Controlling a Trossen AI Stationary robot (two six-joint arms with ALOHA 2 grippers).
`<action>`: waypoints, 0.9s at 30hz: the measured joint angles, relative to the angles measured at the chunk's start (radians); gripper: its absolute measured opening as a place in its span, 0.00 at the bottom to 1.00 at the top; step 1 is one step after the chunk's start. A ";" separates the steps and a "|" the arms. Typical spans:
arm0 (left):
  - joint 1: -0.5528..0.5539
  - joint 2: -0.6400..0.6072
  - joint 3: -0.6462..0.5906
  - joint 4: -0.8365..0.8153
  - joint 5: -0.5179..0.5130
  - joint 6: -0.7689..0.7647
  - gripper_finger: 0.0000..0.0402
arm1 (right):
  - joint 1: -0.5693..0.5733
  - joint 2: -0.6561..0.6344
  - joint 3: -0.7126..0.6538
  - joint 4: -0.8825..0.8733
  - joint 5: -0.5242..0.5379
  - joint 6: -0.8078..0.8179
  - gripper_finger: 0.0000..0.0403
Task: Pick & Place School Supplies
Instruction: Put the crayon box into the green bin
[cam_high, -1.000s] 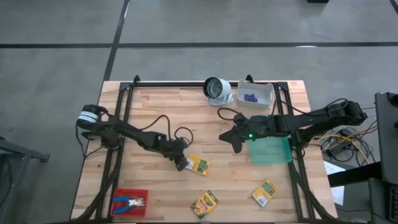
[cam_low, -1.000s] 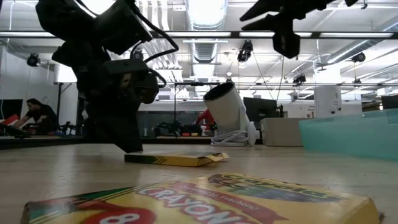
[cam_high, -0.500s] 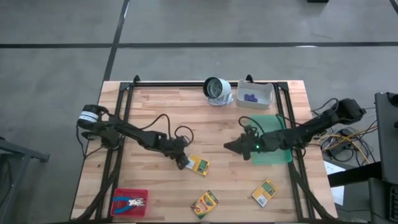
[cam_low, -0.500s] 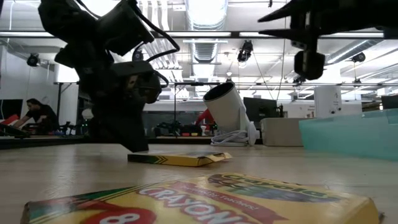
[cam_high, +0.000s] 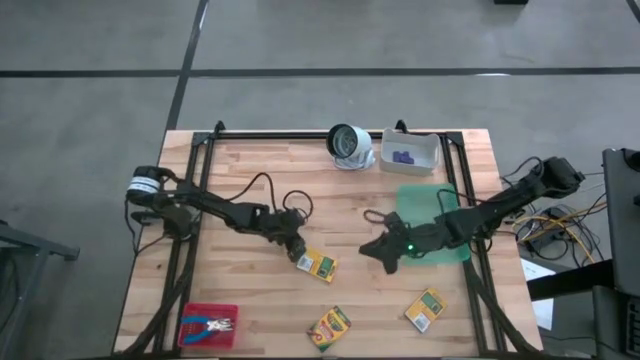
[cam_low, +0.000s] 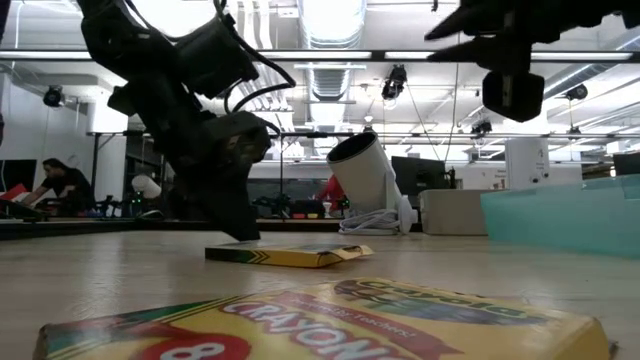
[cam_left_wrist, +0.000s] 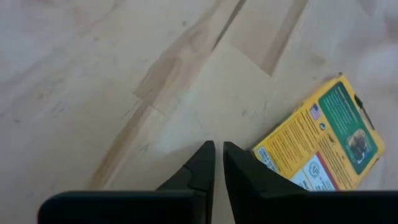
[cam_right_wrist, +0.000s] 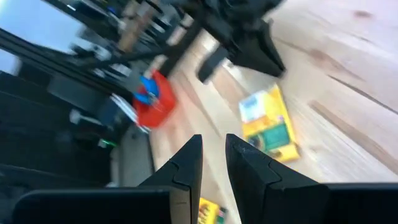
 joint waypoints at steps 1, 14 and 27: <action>0.002 0.000 0.000 -0.001 0.003 0.014 0.09 | 0.005 0.018 0.016 -0.019 0.000 0.002 0.17; 0.009 -0.002 -0.006 -0.008 0.003 0.011 0.09 | 0.092 0.314 0.260 0.075 0.175 -0.102 0.17; 0.010 -0.003 -0.006 -0.014 0.003 0.036 0.09 | 0.183 0.334 0.157 0.053 0.530 0.278 0.17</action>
